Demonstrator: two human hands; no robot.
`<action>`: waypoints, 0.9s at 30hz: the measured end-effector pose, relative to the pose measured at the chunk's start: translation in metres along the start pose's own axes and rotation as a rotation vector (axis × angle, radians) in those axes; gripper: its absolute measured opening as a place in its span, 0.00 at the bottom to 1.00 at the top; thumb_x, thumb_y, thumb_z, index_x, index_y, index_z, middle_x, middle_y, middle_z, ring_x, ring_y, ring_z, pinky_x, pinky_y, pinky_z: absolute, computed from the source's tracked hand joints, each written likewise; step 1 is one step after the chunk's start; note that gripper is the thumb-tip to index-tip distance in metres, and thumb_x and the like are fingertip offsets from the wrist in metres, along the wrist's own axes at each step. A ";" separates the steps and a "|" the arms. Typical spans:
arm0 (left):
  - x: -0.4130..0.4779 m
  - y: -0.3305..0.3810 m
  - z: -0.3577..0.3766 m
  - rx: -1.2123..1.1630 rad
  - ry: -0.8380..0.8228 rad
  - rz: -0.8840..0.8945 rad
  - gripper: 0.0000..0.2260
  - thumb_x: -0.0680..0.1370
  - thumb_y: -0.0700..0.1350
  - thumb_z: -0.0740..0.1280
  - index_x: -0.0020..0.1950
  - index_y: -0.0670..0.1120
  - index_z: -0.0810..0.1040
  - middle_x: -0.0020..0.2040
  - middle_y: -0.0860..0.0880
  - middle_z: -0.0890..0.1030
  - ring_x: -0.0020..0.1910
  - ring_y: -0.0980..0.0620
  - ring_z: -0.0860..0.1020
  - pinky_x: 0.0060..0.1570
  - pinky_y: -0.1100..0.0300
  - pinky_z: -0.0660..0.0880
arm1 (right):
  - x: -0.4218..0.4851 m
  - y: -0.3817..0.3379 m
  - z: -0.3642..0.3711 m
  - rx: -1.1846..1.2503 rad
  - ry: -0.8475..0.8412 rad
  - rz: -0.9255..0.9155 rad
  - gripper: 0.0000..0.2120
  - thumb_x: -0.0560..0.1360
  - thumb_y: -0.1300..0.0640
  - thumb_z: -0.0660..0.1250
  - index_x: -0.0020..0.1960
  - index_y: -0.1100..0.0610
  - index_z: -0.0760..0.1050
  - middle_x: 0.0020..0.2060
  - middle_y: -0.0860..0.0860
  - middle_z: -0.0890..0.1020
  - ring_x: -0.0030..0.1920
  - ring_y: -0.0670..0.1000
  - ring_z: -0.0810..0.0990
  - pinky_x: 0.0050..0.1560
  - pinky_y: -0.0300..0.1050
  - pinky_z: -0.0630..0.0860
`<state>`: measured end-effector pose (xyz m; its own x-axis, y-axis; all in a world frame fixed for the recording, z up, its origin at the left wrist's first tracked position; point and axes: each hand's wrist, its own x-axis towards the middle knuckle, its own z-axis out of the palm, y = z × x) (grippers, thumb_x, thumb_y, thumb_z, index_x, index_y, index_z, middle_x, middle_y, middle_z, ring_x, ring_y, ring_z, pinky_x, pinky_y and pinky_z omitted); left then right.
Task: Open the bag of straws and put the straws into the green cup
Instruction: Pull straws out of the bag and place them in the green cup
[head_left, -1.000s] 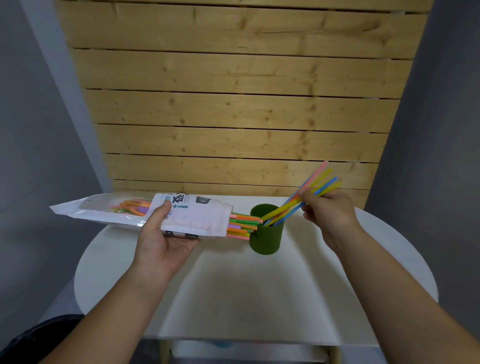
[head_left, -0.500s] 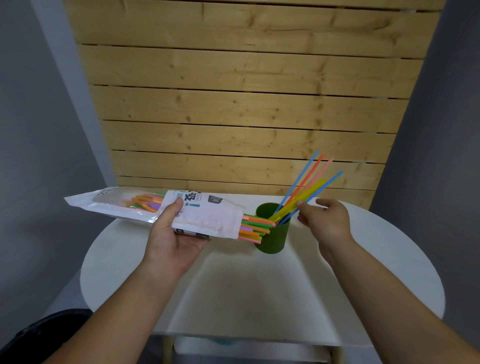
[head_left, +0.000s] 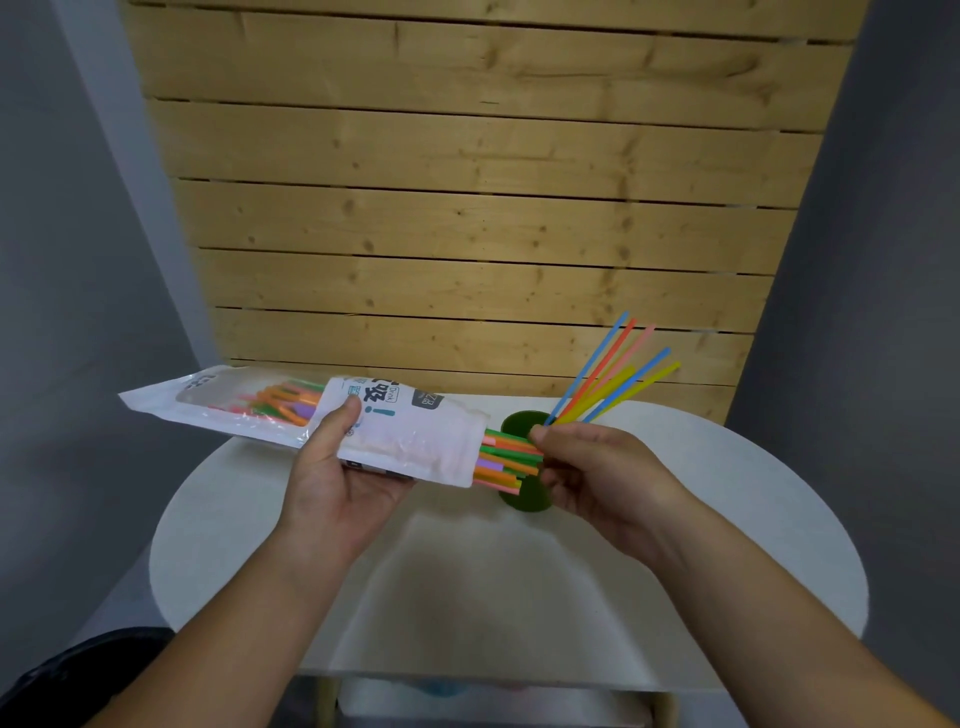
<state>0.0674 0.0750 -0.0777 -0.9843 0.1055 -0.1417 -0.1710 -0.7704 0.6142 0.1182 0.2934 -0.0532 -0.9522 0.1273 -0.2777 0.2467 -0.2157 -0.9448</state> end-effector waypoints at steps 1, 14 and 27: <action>0.000 0.000 0.000 0.007 -0.008 -0.002 0.10 0.80 0.46 0.67 0.59 0.46 0.80 0.56 0.43 0.86 0.52 0.44 0.86 0.59 0.42 0.77 | -0.001 0.000 0.001 0.001 -0.001 -0.004 0.03 0.74 0.60 0.72 0.45 0.61 0.82 0.38 0.58 0.79 0.32 0.47 0.76 0.32 0.38 0.76; 0.003 0.008 -0.006 -0.065 0.053 0.011 0.09 0.79 0.44 0.68 0.59 0.46 0.80 0.60 0.43 0.84 0.59 0.42 0.83 0.62 0.41 0.76 | 0.002 -0.010 -0.020 0.098 0.070 -0.053 0.02 0.75 0.66 0.70 0.45 0.63 0.83 0.36 0.56 0.84 0.35 0.48 0.80 0.34 0.37 0.80; 0.004 0.012 -0.005 -0.119 0.070 0.026 0.14 0.79 0.44 0.69 0.64 0.46 0.78 0.59 0.43 0.86 0.53 0.43 0.86 0.50 0.42 0.82 | 0.005 0.009 -0.008 0.377 0.003 -0.010 0.23 0.67 0.47 0.74 0.55 0.61 0.79 0.38 0.56 0.79 0.36 0.49 0.80 0.37 0.39 0.81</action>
<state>0.0616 0.0632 -0.0745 -0.9821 0.0441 -0.1831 -0.1353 -0.8416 0.5229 0.1171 0.2996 -0.0639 -0.9537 0.1337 -0.2693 0.1530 -0.5553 -0.8174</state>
